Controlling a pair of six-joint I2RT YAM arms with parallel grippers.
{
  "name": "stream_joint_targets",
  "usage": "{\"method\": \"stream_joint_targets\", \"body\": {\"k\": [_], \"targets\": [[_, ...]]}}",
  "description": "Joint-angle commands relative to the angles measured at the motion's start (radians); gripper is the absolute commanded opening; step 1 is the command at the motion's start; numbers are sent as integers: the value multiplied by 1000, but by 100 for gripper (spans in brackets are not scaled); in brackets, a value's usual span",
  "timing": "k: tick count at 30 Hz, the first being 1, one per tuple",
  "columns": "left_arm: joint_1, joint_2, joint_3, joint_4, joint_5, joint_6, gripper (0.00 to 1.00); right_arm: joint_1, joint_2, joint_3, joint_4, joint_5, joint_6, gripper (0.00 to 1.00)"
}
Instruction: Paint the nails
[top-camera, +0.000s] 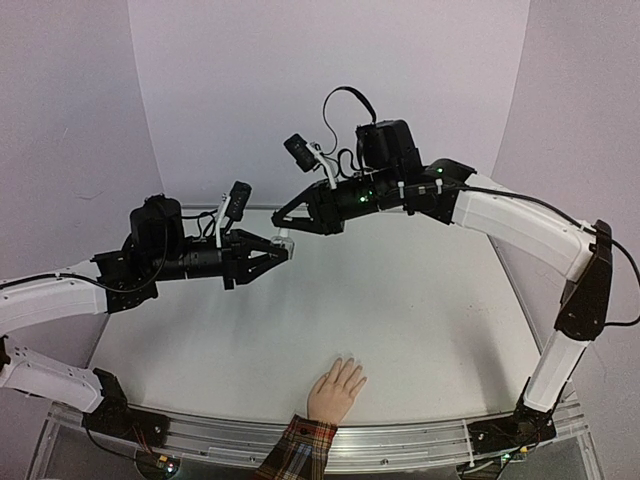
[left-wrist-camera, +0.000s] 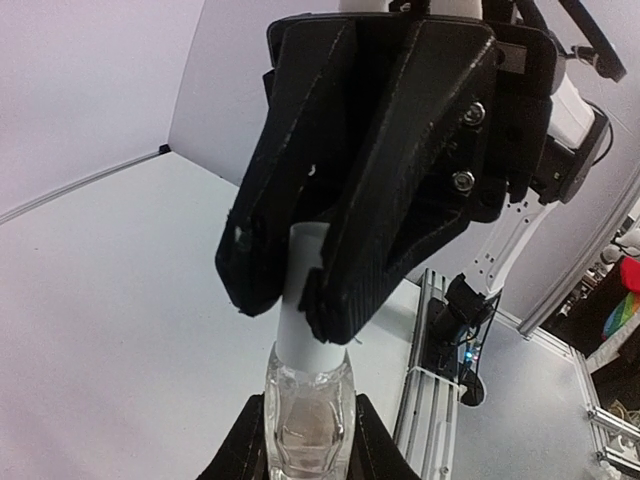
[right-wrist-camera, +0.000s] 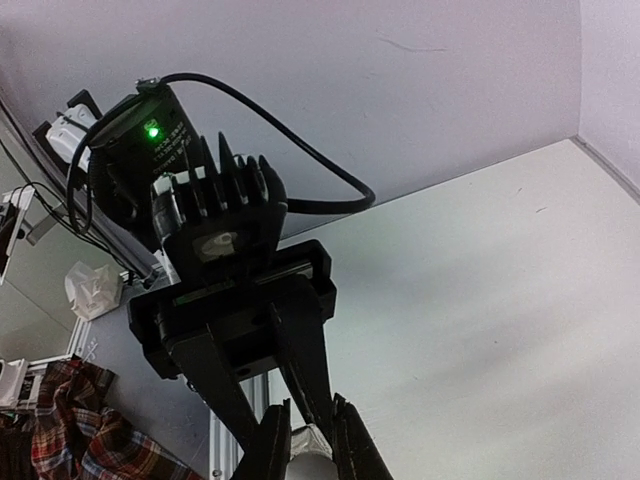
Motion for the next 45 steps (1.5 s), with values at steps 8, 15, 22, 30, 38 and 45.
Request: {"method": "stream_joint_targets", "body": {"k": [8, 15, 22, 30, 38, 45], "targets": [[30, 28, 129, 100, -240, 83, 0, 73, 86, -1, -21, 143, 61, 0], [30, 72, 132, 186, -398, 167, 0, 108, 168, 41, -12, 327, 169, 0], [29, 143, 139, 285, -542, 211, 0, 148, 244, 127, -15, 669, 377, 0], [26, 253, 169, 362, -655, 225, 0, 215, 348, 307, -146, 1100, 480, 0], [7, 311, 185, 356, -673, 230, 0, 228, 398, 422, -249, 1194, 477, 0], [7, 261, 150, 287, -626, 164, 0, 221, 248, 351, -251, 1167, 410, 60]]}}
